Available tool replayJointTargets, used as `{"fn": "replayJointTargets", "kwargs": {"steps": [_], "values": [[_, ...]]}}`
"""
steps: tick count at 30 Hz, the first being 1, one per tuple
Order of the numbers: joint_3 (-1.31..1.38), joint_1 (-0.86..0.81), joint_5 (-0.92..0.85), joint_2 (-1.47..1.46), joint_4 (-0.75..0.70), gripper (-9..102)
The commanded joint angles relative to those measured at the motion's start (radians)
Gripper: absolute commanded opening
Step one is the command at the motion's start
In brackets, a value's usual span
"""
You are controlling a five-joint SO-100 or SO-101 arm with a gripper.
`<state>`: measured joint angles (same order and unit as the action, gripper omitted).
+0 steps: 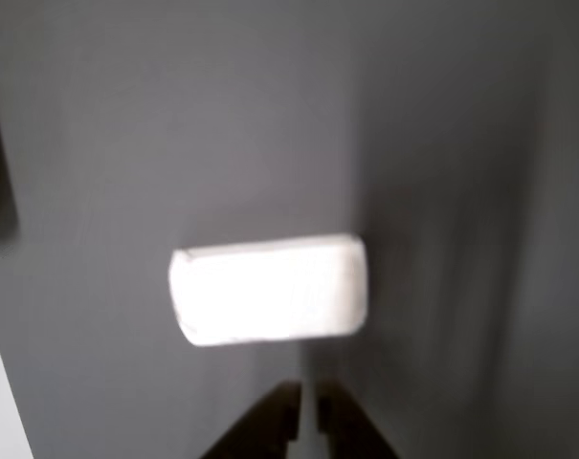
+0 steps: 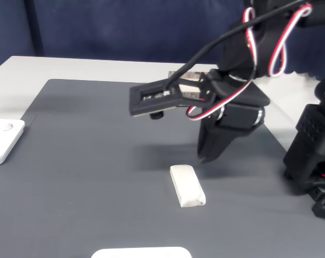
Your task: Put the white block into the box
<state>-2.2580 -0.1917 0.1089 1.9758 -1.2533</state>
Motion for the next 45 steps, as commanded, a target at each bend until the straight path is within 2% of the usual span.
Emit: {"fn": "replayJointTargets", "kwargs": {"steps": [1, 11, 14, 17, 20, 26, 35, 45], "values": [[0.114, 0.032, 0.008, -0.074, 0.014, -2], [0.156, 0.058, 0.037, -0.153, 0.012, -2], [0.163, 0.061, 0.230, -0.152, 0.012, -2], [0.184, 0.061, 0.586, -0.152, 0.017, -2], [0.196, 0.055, 0.801, -0.150, 0.014, -2], [0.195, 0.021, 1.019, -0.124, 0.006, -1], [0.192, 0.015, 1.043, -0.126, -0.063, -2], [0.206, -0.002, 1.539, -0.135, -0.058, 2]]}}
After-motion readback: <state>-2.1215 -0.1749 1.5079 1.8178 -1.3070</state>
